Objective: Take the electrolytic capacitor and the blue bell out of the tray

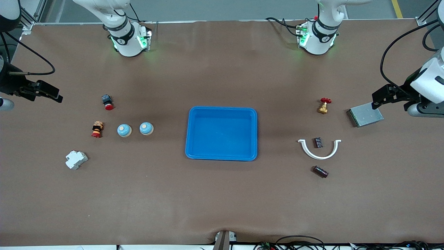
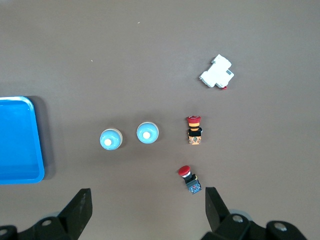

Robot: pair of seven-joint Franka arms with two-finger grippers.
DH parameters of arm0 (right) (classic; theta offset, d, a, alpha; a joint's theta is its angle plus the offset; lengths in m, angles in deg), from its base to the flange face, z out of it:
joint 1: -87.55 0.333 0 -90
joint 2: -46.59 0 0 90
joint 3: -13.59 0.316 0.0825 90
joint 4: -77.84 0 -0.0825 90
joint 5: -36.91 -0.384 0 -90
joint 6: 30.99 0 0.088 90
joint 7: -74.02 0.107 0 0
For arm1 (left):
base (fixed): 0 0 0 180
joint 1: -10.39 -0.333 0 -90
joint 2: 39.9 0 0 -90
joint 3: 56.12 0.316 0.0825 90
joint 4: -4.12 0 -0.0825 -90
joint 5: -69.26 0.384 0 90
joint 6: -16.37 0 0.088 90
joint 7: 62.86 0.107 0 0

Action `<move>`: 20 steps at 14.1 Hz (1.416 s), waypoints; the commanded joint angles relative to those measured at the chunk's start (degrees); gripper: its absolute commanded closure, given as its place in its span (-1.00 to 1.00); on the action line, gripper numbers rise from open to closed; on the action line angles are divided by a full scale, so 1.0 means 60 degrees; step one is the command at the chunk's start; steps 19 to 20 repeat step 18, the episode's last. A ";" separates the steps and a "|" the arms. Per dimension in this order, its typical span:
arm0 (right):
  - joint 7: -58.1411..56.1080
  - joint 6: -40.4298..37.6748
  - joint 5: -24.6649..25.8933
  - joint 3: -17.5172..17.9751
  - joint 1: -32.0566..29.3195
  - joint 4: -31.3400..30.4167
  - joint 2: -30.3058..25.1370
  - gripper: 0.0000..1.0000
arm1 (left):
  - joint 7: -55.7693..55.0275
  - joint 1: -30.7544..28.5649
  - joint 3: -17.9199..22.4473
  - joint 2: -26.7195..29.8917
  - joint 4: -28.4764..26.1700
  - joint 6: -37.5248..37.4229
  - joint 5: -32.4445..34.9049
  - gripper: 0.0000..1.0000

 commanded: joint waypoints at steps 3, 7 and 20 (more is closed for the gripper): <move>0.0088 0.0061 0.0001 0.0132 -0.0161 -0.0119 -0.0161 -1.00 | -0.0432 0.0076 -0.0010 0.0110 0.0001 0.0006 -0.0161 -1.00; 0.0088 0.0061 0.0001 0.0132 -0.0190 -0.0119 -0.0161 -1.00 | -0.0432 0.0120 -0.0024 0.0110 0.0015 -0.0198 -0.0146 -1.00; 0.0088 0.0208 0.0001 0.0176 -0.0132 -0.0119 -0.0161 -1.00 | -0.0388 0.0120 -0.0010 -0.0008 0.0103 -0.0258 -0.0131 -1.00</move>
